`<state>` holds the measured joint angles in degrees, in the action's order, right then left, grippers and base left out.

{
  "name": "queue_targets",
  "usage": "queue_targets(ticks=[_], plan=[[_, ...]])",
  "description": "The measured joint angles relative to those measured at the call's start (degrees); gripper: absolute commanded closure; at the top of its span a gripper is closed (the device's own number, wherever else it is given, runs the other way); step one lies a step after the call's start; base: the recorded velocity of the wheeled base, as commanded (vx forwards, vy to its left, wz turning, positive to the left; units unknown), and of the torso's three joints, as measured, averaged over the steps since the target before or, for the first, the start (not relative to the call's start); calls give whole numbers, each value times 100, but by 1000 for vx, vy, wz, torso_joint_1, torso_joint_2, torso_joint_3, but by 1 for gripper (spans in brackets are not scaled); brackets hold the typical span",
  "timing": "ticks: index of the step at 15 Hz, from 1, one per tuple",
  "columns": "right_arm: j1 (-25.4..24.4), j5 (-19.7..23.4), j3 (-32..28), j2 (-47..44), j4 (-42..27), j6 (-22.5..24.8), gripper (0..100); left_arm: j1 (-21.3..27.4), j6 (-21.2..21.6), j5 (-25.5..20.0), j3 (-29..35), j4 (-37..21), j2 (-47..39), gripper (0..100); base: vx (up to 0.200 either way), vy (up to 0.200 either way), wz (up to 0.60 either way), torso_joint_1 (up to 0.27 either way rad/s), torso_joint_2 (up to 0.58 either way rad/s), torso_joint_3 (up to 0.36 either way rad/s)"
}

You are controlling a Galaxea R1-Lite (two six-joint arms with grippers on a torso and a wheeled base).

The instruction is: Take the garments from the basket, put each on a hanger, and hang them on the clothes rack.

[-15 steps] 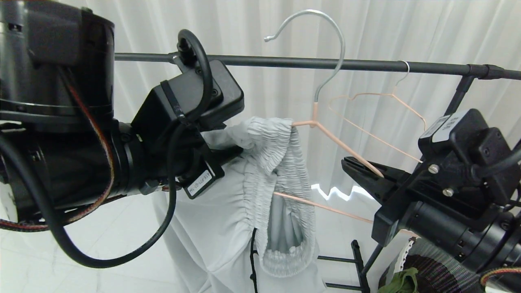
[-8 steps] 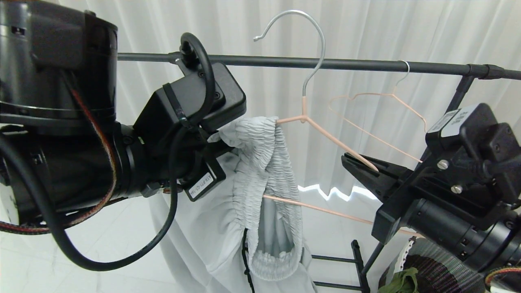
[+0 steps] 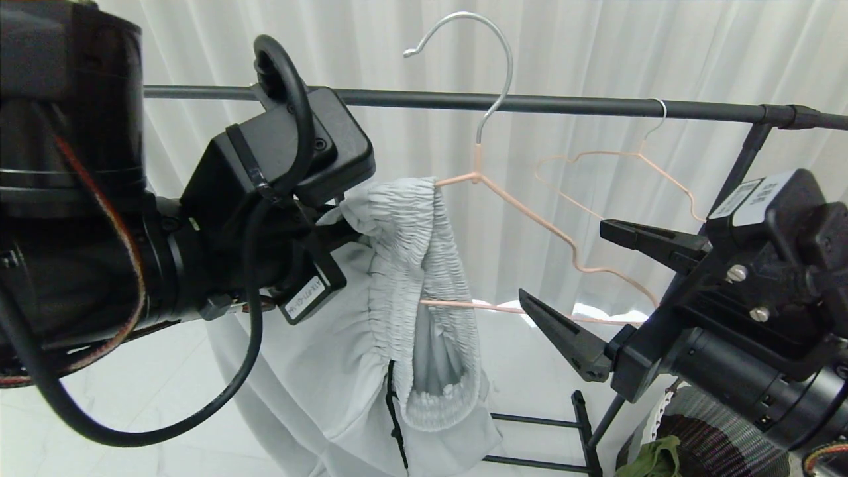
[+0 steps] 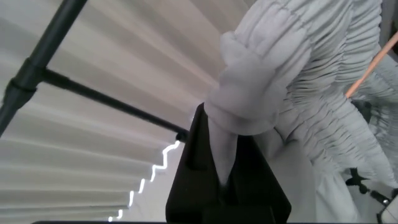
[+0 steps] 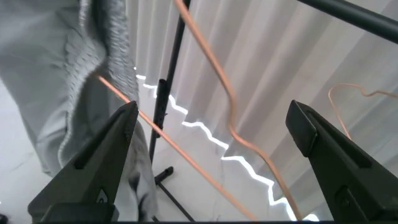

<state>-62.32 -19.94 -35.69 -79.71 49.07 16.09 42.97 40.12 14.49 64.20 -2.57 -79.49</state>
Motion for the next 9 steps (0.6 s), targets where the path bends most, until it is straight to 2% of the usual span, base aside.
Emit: queue_targets(ticks=[5,8,9], plan=[[5,22,17,28,-2,5,0,0,-35,1413,-581,79,566,100,0,0,0,0,0,0],[-254,40,23,4,-57,-118,0,0,-46,1610,-935,1133,753,100,0,0,0,0,0,0],[-468,35,23,-33,-93,-327,0,0,-44,1619,-1103,1713,775,100,0,0,0,0,0,0]])
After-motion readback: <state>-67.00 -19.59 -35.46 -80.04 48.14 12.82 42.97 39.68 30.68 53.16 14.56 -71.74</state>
